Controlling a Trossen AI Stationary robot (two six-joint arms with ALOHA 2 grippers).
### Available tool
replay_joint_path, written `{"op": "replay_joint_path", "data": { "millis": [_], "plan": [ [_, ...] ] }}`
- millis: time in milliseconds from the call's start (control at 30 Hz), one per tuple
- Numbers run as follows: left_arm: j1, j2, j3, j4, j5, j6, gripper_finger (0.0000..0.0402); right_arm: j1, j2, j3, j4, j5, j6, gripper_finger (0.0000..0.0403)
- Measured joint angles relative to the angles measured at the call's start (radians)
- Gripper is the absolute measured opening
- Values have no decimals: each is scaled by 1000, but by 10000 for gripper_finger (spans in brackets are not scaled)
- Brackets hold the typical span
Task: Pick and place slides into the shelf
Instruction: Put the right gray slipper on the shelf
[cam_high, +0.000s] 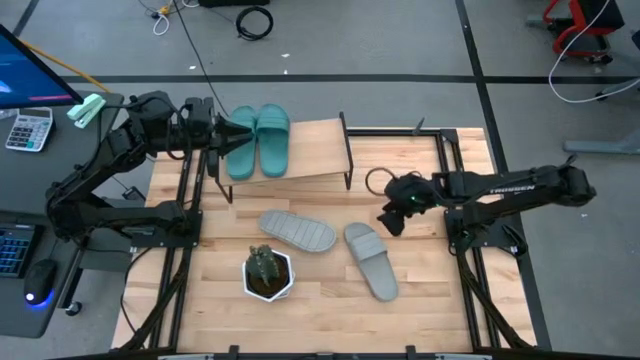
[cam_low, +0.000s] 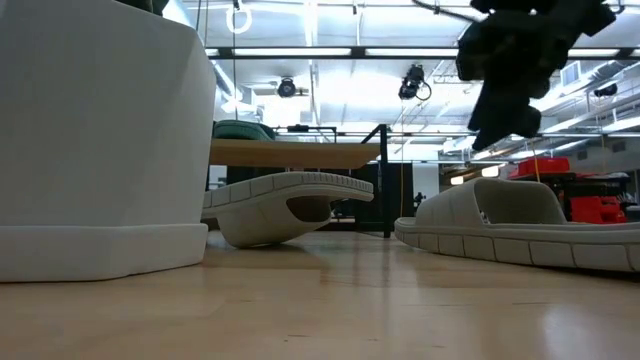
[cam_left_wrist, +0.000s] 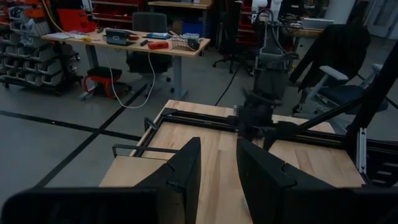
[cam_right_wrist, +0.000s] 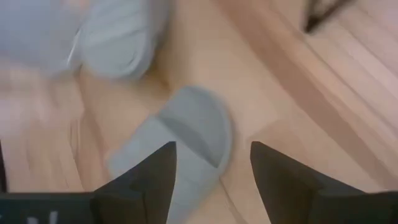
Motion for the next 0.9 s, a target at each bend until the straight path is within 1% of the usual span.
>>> {"op": "replay_joint_path", "data": {
  "millis": [100,200,400,467,600,900],
  "plan": [
    [0,0,0,0,0,-19,107,33,9,0,7,-2,-116,213],
    [0,0,0,-3,0,-43,107,47,20,0,12,15,-121,213],
    [0,0,0,-18,0,-58,107,28,49,0,-27,25,69,213],
    [0,0,0,-19,0,-63,107,28,68,0,-40,6,143,213],
    [0,0,0,-21,0,-63,107,38,111,0,-19,-81,270,213],
    [0,0,0,-25,0,-65,107,95,158,0,-5,-87,429,213]
  ]
}}
